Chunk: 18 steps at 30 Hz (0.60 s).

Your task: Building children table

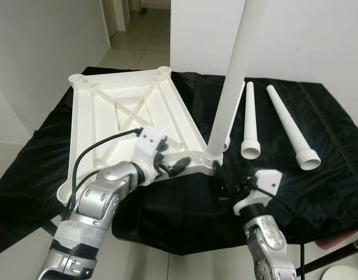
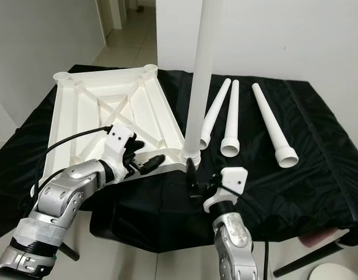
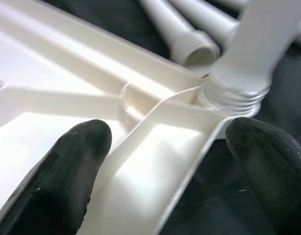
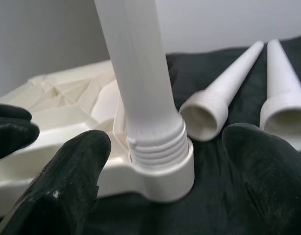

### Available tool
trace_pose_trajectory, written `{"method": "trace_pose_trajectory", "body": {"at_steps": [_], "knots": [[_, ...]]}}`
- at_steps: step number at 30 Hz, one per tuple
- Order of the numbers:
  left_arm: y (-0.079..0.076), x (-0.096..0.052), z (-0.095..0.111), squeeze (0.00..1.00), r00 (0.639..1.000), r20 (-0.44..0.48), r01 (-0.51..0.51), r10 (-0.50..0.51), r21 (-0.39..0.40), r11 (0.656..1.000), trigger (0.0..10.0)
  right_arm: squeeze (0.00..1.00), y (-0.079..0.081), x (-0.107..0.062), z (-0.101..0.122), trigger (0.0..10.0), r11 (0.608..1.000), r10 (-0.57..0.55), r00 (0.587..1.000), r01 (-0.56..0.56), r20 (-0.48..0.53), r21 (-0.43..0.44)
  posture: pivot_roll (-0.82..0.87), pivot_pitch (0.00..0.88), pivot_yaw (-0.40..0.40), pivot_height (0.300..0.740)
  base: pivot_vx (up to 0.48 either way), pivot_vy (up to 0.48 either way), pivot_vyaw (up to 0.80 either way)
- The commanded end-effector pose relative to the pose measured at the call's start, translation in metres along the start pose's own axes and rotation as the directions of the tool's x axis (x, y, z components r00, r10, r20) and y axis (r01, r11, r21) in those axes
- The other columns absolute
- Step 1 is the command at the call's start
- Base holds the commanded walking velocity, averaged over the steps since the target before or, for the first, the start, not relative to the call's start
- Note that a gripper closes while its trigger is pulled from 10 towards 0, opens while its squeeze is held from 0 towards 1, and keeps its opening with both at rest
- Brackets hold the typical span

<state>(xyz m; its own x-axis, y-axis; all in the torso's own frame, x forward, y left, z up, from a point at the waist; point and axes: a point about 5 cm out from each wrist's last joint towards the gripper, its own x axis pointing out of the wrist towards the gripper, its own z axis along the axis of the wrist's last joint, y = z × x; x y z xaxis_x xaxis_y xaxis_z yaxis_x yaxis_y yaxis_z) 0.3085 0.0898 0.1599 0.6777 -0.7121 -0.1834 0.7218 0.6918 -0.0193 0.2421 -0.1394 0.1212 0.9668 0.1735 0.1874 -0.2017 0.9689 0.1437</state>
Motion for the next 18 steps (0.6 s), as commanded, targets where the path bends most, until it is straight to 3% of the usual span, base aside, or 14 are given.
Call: {"method": "trace_pose_trajectory", "body": {"at_steps": [1,10,18], "knots": [[0.009,-0.001,-0.005,0.00,0.998,-0.022,-0.056,0.056,0.012,0.998,10.0,0.00,0.001,-0.001,-0.001,10.0,1.000,0.007,1.000,-0.007,0.002,-0.007,-0.05,0.017,0.047,0.740,0.000,0.000,0.00],[0.042,0.000,-0.013,0.00,0.966,-0.087,-0.239,0.242,0.038,0.970,10.0,0.00,-0.005,0.000,-0.002,10.0,1.000,-0.002,1.000,0.002,0.002,-0.016,-0.03,0.008,0.055,0.740,0.000,0.000,0.00],[0.045,-0.001,-0.019,0.00,0.960,-0.120,-0.250,0.253,0.045,0.967,10.0,0.00,-0.004,0.003,-0.002,10.0,1.000,0.012,1.000,-0.011,0.013,-0.013,-0.03,0.005,0.054,0.740,0.000,0.000,0.00]]}}
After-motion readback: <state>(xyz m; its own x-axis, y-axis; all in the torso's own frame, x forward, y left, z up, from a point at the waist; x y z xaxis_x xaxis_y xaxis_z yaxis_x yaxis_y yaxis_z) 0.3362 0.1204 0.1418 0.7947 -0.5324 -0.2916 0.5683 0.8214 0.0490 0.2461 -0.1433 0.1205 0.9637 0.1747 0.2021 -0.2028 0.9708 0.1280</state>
